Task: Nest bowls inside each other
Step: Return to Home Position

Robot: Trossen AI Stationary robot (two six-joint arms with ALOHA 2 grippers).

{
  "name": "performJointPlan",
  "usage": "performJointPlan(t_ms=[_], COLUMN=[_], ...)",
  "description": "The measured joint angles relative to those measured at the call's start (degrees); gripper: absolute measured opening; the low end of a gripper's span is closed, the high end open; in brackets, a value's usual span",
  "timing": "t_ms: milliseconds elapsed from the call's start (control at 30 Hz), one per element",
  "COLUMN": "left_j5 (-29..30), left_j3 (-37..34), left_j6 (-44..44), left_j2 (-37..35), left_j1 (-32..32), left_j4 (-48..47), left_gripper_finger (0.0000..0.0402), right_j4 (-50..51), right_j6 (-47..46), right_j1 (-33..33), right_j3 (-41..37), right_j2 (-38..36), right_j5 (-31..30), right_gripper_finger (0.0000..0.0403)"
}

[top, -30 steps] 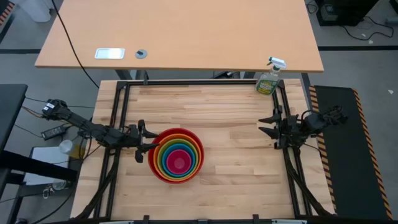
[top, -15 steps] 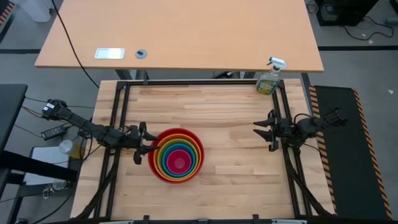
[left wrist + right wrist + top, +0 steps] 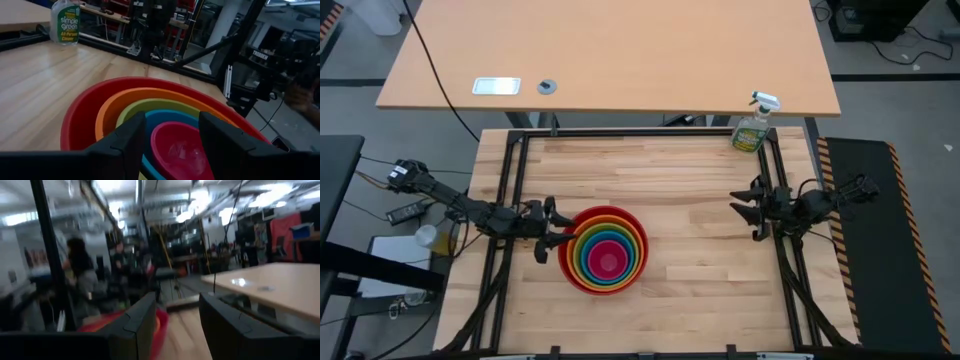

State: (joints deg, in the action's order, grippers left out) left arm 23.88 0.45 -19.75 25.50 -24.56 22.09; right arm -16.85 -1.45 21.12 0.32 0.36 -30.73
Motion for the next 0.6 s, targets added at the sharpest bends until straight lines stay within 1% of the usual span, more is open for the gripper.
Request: performJointPlan(t_ms=[67,200,600], left_j5=[0.02,0.02,0.04], left_j3=[0.00,0.00,-0.02], left_j6=[-1.81,-1.98,-1.99], left_j2=[0.00,0.00,0.00], left_j1=[0.00,0.00,0.00], left_j4=[0.00,0.00,-0.03], left_gripper_finger=[0.0188,0.0188,0.0188], right_j4=[-3.17,-7.00,-7.96], right_j6=[0.05,1.46,1.60], right_j1=[0.00,0.00,0.00], right_j3=[0.00,0.00,0.00], right_j2=[-0.02,-0.02,0.00], right_j5=[-0.27,-0.28,0.27], right_gripper_finger=[0.0158,0.0158,0.0158])
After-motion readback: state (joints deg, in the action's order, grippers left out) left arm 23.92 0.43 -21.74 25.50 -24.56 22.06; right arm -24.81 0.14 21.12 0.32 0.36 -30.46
